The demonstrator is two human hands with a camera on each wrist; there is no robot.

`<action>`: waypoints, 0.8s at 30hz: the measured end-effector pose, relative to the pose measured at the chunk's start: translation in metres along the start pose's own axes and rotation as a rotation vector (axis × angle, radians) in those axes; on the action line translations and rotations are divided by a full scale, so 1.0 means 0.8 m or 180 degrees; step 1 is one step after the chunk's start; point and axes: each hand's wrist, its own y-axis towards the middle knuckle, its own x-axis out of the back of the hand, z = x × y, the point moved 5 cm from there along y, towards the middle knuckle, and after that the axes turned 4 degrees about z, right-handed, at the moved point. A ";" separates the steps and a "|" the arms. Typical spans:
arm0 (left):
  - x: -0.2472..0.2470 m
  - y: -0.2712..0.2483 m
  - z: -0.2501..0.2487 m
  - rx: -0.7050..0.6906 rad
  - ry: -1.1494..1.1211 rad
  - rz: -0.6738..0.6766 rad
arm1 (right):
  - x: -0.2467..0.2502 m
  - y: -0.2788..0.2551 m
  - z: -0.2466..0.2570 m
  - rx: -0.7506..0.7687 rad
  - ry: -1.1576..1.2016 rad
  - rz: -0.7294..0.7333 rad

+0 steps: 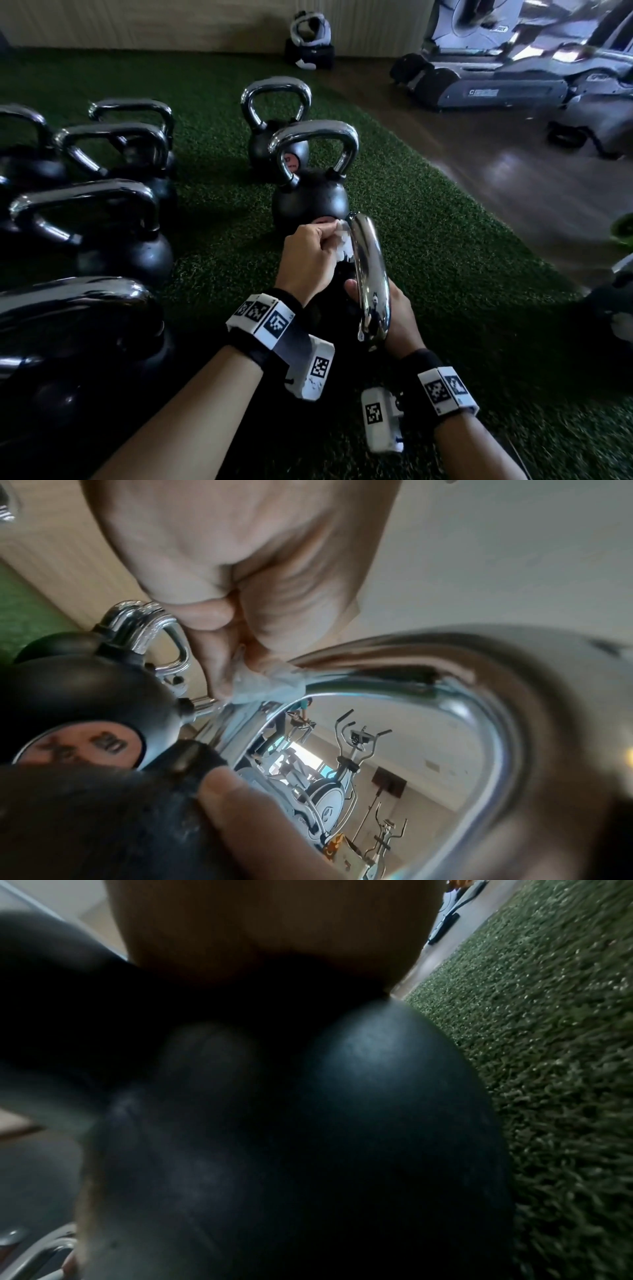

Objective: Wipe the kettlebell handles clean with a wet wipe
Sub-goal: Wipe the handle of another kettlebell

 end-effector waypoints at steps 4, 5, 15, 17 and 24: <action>0.002 -0.002 -0.004 0.0041 -0.0194 -0.0158 | 0.000 -0.001 -0.001 -0.0015 0.0007 0.0001; 0.007 -0.006 -0.013 -0.0048 -0.0269 -0.0255 | 0.001 -0.001 0.001 -0.0020 -0.0028 -0.0013; 0.016 -0.032 -0.046 -0.0304 -0.0346 -0.0464 | 0.006 -0.008 0.017 0.0105 -0.0283 -0.0030; 0.013 -0.058 -0.050 -0.0335 -0.0362 -0.0488 | 0.006 -0.010 0.022 0.0120 -0.0287 0.0041; 0.006 -0.096 -0.050 -0.0234 -0.0560 -0.0731 | 0.006 -0.013 0.024 -0.0027 0.0259 0.0076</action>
